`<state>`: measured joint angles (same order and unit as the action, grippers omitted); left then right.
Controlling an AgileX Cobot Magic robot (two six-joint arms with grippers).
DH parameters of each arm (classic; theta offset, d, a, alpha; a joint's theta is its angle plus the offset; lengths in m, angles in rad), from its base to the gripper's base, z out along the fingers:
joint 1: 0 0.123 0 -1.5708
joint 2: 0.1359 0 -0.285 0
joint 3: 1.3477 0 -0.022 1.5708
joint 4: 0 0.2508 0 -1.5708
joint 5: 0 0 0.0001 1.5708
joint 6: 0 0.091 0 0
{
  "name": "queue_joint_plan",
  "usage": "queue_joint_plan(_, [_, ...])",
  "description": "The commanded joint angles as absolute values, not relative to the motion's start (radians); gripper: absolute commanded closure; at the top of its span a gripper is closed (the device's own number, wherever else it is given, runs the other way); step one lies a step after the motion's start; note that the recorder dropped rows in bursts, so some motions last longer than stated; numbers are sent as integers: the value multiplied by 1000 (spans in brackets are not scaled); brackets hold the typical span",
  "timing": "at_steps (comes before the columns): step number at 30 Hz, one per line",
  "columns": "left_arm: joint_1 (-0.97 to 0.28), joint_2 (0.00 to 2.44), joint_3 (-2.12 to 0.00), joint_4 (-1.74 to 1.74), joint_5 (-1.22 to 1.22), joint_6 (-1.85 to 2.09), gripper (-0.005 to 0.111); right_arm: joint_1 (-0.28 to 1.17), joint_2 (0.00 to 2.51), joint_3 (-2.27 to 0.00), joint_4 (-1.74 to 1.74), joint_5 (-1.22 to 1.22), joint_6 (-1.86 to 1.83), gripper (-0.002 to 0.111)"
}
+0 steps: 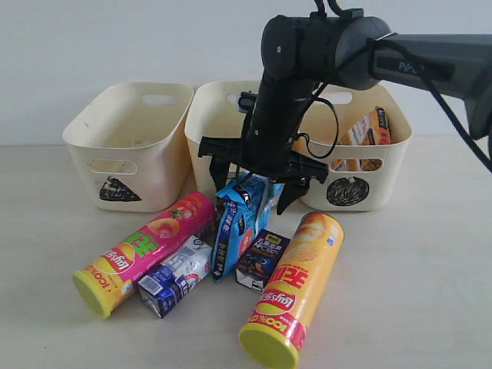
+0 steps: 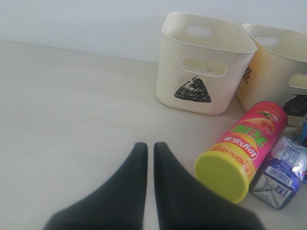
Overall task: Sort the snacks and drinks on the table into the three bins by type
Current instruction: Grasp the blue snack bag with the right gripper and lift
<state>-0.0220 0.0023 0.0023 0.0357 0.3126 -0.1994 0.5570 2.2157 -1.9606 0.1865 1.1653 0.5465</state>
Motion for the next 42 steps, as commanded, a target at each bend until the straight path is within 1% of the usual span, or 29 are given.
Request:
queue_joint_plan(1, [-22, 0, 0, 43, 310, -206, 102, 558, 2215, -1967, 188, 1143, 522, 49])
queue_joint_plan(3, [-22, 0, 0, 43, 310, -206, 102, 558, 2215, -1967, 195, 1154, 514, 62])
queue_joint_plan(5, [-22, 0, 0, 43, 310, -206, 102, 558, 2215, -1967, 203, 1174, 493, 82])
queue_joint_plan(6, [-22, 0, 0, 43, 310, -206, 102, 558, 2215, -1967, 203, 1183, 484, 89])
queue_joint_plan(8, [-22, 0, 0, 43, 310, -206, 102, 558, 2215, -1967, 203, 1210, 472, 108])
queue_joint_plan(15, [-22, 0, 0, 43, 310, -206, 102, 556, 2204, -1967, 188, 1221, 465, 108])
queue_joint_plan(22, [-22, 0, 0, 43, 310, -206, 102, 556, 2135, -1967, 188, 1221, 450, 108])
queue_joint_plan(34, [-22, 0, 0, 43, 310, -206, 102, 556, 1931, -1967, 192, 1221, 322, 108])
queue_joint_plan(42, [-22, 0, 0, 43, 310, -206, 102, 505, 1814, -1967, 241, 1221, 252, 108])
